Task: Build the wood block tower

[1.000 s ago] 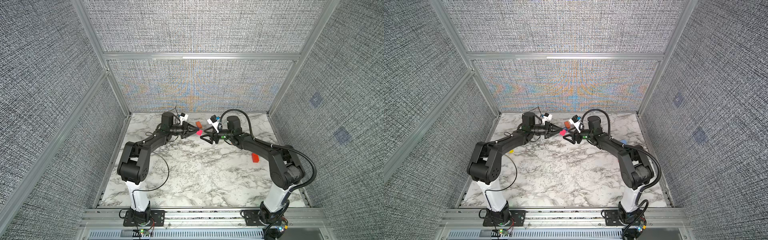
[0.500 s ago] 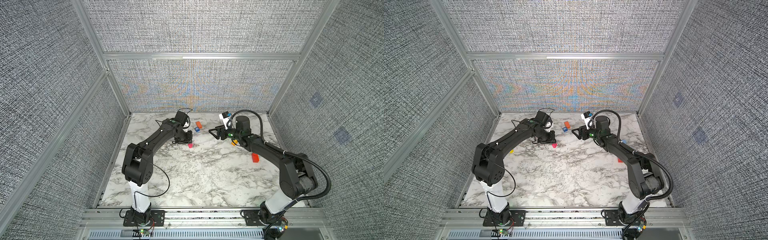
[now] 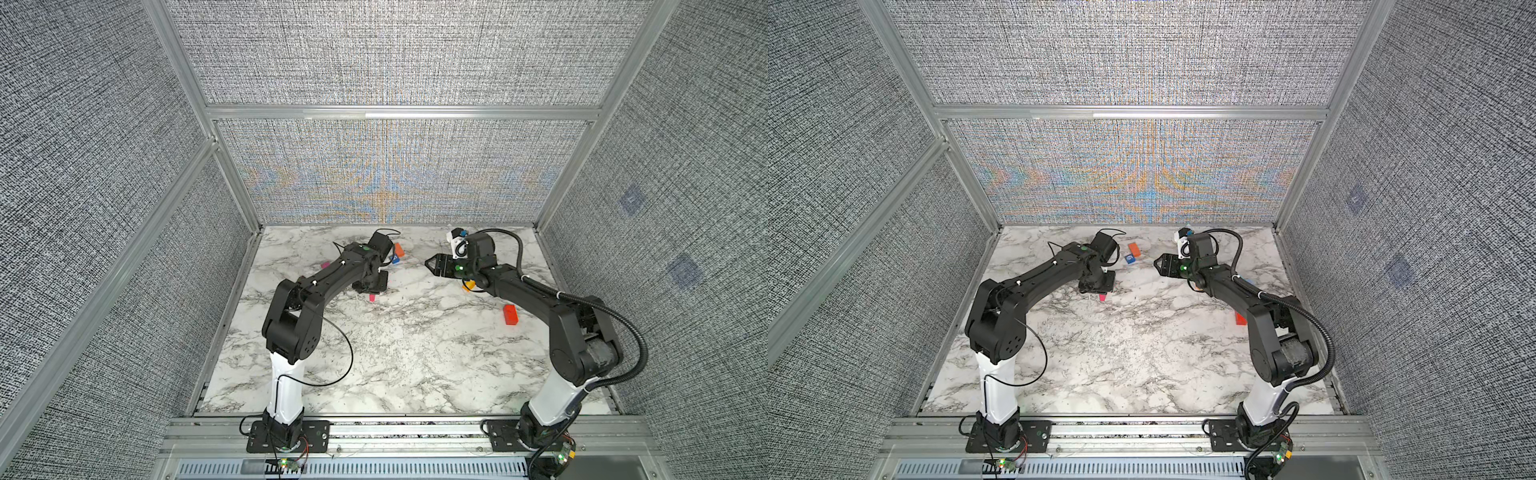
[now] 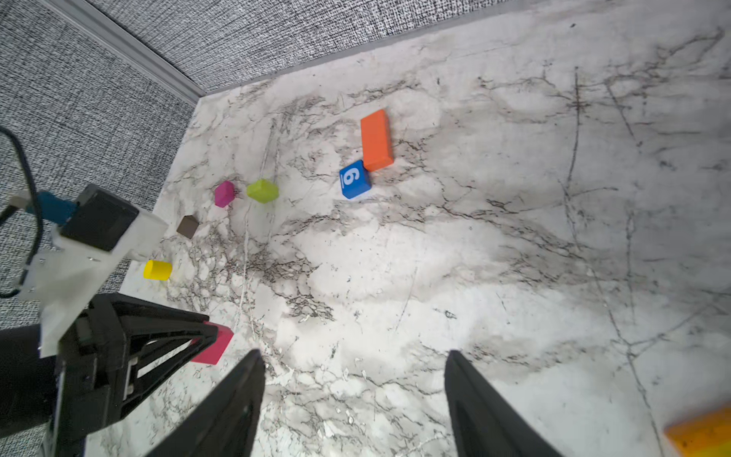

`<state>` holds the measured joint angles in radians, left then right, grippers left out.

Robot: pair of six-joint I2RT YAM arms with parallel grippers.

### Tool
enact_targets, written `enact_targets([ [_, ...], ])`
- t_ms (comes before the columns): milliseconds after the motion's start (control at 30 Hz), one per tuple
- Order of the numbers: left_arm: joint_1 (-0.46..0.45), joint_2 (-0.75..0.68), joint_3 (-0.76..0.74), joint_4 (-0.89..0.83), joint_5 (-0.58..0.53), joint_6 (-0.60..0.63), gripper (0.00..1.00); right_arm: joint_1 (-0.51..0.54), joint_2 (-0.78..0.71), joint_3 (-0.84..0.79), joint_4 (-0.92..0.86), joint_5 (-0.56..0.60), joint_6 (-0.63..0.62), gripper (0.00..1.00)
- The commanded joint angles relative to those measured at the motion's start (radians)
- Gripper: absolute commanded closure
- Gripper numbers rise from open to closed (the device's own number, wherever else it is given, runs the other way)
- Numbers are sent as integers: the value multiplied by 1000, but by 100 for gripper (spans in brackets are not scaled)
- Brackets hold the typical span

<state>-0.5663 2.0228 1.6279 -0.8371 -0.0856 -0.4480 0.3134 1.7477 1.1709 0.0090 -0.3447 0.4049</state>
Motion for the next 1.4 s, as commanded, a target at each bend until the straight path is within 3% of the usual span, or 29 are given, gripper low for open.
enact_targets([
  [0,-1,0,-6,17,-91,-75,100,-2,4,9,-13,27,10,26],
  [200,-1,6,-39,63,-131,-133,100,-3,16,9,-9,23,13,26],
  [500,-1,59,-42,93,-91,-168,100,-5,30,18,-14,23,8,26],
  [667,-1,58,-60,114,-89,-176,94,-5,34,18,-13,19,6,25],
  [967,-1,47,-85,133,-93,-181,72,-5,33,19,-15,3,-6,24],
  [1100,-1,33,-90,127,-101,-181,57,-5,28,18,-17,0,-12,24],
  [1267,-1,-16,-92,102,-121,-176,30,-6,24,44,-55,-33,-83,24],
  [1367,-1,-76,-94,85,-139,-158,11,-5,56,142,-204,-42,-159,25],
])
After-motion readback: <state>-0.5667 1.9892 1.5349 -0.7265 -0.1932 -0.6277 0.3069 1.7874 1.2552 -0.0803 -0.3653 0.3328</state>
